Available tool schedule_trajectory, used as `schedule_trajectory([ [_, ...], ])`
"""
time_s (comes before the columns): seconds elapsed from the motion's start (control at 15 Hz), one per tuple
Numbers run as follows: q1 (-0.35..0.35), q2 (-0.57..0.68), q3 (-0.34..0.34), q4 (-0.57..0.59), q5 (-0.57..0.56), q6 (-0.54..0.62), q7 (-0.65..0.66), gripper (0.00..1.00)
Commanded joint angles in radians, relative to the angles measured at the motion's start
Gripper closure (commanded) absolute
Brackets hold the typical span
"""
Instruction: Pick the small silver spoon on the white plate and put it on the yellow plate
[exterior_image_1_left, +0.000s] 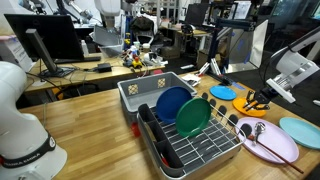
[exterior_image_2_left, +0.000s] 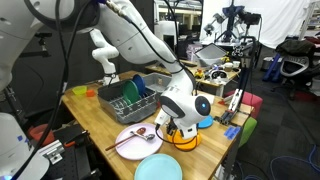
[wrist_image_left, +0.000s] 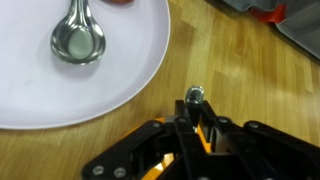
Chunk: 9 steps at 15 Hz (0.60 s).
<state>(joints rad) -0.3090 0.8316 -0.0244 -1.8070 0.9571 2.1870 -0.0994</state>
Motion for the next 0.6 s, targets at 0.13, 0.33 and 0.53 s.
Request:
schedule_trajectory([
  [0.13, 0.046, 0.022, -0.006, 0.006, 0.085, 0.033, 0.030, 0.96],
  [0.33, 0.061, 0.020, -0.009, 0.006, 0.110, 0.054, 0.029, 0.58],
  [0.53, 0.062, 0.014, -0.009, 0.006, 0.129, 0.064, 0.027, 0.42],
])
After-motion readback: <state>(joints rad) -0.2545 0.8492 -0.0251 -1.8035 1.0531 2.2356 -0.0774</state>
